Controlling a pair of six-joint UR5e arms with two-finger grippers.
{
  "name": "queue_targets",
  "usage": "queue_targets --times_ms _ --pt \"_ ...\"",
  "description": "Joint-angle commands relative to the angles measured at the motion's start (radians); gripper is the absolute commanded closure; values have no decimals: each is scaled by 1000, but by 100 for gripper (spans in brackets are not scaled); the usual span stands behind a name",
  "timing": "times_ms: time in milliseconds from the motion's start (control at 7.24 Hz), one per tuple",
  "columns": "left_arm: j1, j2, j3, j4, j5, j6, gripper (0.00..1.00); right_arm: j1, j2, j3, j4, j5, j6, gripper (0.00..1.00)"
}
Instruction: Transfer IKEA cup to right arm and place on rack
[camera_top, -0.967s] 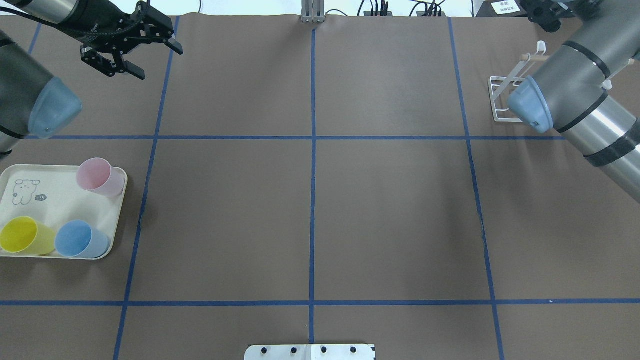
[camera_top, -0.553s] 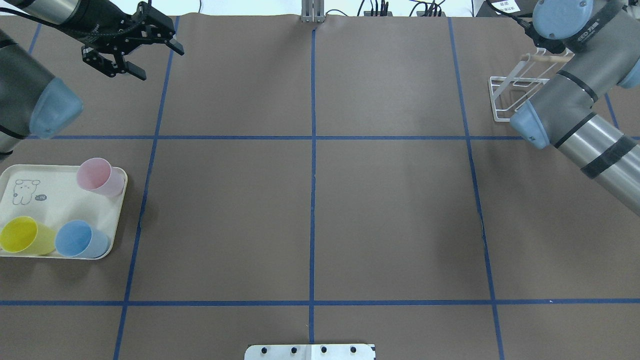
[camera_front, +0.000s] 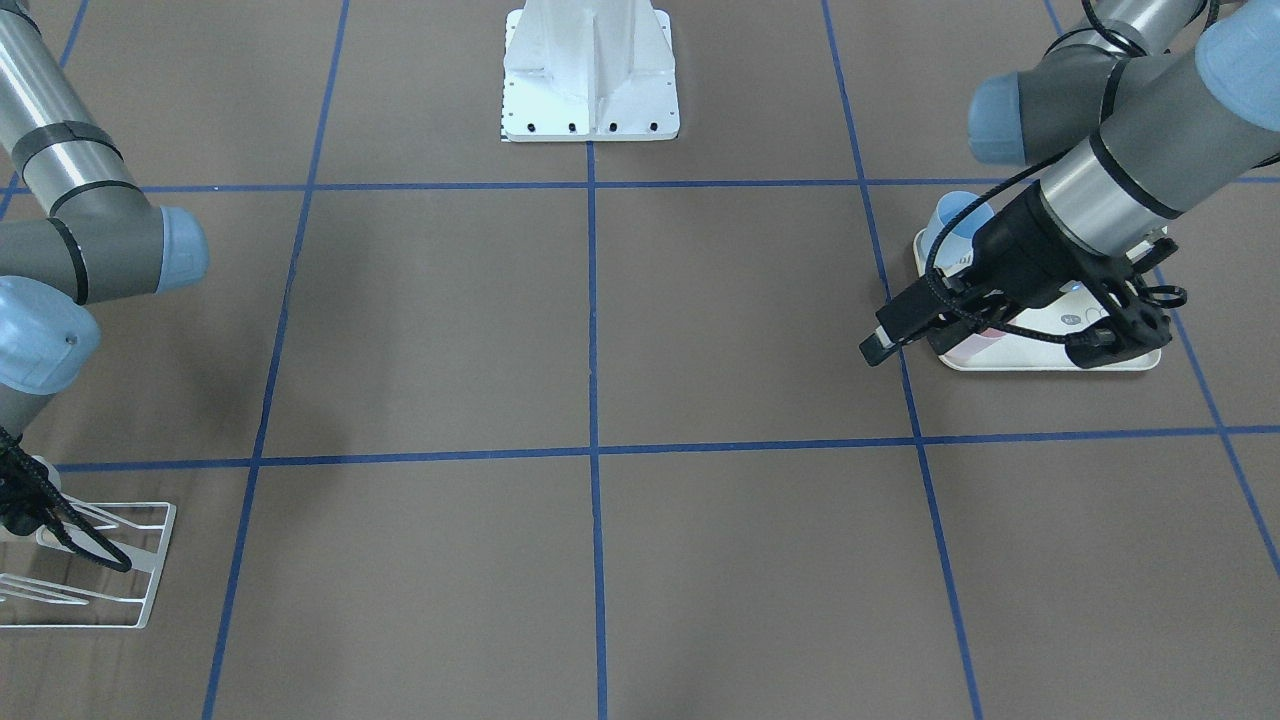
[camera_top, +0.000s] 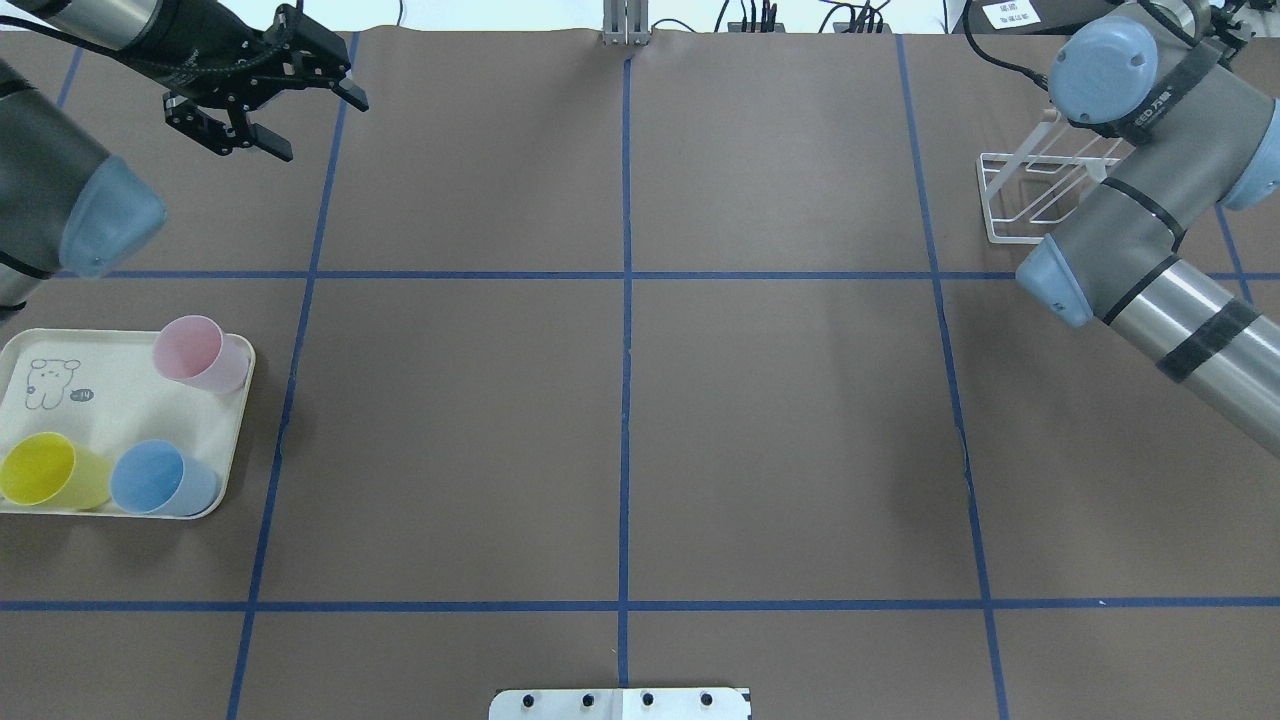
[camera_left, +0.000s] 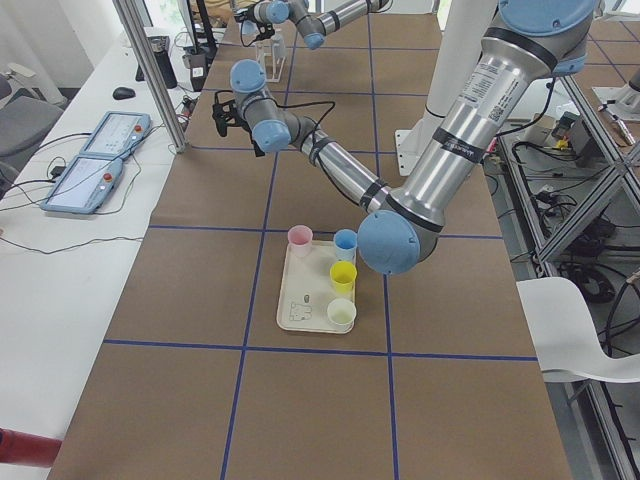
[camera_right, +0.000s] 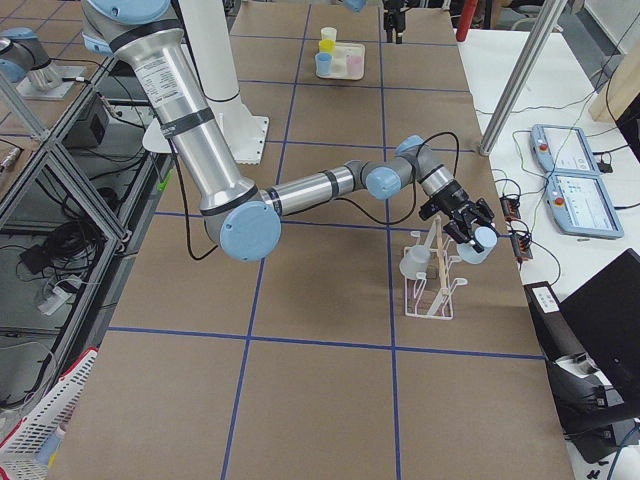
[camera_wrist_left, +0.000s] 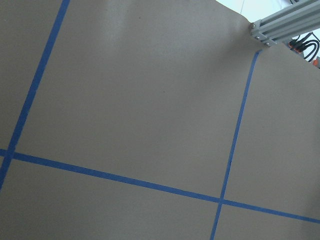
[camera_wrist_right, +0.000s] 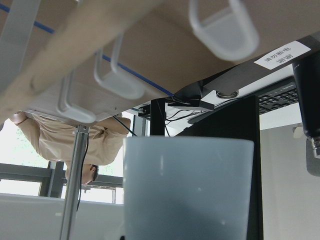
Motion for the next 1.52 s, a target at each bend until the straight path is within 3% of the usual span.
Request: queue_targets --times_ms 0,414,553,1381 --pt "1 0 1 0 -1 2 0 -1 -8 9 0 -7 14 52" --pt "1 -1 0 0 -1 0 0 -10 -13 6 0 -9 44 49" --pt "1 0 1 0 -1 0 0 -33 -13 2 0 -32 50 43" --pt "1 -1 1 0 -1 0 0 -38 -24 -3 -1 -56 58 38"
